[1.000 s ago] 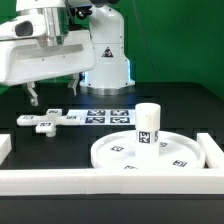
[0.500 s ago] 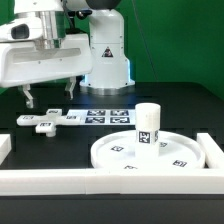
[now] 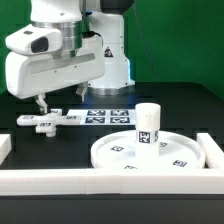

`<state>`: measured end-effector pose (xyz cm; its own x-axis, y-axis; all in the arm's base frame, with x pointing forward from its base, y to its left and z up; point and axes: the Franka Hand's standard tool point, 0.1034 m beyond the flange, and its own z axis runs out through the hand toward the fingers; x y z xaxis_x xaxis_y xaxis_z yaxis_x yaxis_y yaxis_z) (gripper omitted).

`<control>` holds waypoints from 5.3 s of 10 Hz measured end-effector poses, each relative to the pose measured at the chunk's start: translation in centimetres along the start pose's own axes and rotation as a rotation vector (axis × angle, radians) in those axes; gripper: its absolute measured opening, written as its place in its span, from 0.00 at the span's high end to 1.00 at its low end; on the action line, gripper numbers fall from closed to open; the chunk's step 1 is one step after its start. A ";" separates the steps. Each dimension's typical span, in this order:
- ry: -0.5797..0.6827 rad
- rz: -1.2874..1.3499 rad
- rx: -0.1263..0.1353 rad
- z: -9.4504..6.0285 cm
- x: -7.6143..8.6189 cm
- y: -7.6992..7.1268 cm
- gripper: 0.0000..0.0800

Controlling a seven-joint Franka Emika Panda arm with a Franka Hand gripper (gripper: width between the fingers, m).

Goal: Assemble round table

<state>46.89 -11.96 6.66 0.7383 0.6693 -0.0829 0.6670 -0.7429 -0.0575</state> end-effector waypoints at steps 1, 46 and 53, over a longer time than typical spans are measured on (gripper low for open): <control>0.000 -0.016 0.001 0.1 -0.6 0.2 0.19; -0.039 -0.021 0.058 4.1 -4.7 -0.8 0.44; -0.049 0.112 0.058 -4.2 4.9 -3.0 0.44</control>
Offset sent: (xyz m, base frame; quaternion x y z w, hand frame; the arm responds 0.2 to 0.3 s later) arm 0.0000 0.0000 0.0000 0.0000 0.0000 0.0000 1.0000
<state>48.96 -6.38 10.64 0.8010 0.5821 -0.1399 0.5730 -0.8132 -0.1022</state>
